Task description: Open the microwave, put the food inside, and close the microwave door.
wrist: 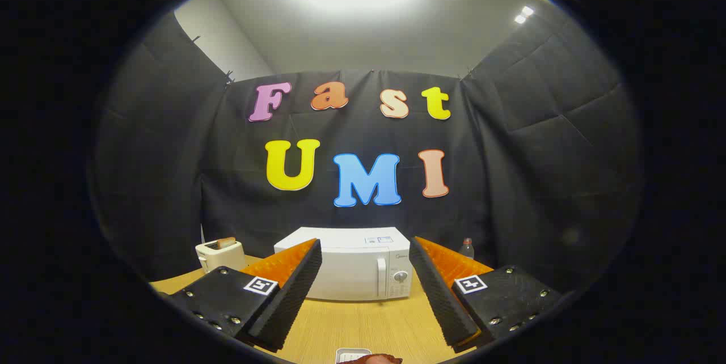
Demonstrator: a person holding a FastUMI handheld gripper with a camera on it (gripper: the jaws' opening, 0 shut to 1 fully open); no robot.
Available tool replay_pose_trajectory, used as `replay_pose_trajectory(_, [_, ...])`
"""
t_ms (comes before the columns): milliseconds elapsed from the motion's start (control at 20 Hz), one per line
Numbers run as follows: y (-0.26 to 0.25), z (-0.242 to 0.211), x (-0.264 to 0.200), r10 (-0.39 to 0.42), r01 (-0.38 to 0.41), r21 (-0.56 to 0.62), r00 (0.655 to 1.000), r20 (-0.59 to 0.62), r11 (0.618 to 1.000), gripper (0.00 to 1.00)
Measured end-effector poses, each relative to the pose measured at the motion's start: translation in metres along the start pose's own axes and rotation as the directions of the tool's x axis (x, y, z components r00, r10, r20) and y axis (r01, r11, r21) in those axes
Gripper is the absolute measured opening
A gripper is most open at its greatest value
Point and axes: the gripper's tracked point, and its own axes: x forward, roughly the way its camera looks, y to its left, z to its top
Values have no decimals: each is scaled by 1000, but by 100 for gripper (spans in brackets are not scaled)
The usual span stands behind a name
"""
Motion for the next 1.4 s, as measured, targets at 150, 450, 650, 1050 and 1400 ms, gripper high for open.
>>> replay_pose_trajectory(150, [1,-7,1,6,-6,-4,1000,-9,1000,98])
replay_pose_trajectory(450, [-6,-12,17,11,-12,-20,1000,-29,1000,98])
replay_pose_trajectory(650, [-14,-13,37,0,0,-14,1000,-29,1000,98])
replay_pose_trajectory(1050, [-25,-35,89,2,-1,22,998,-64,1000,98])
replay_pose_trajectory(1400, [-28,-71,142,23,-20,24,991,-134,1000,98])
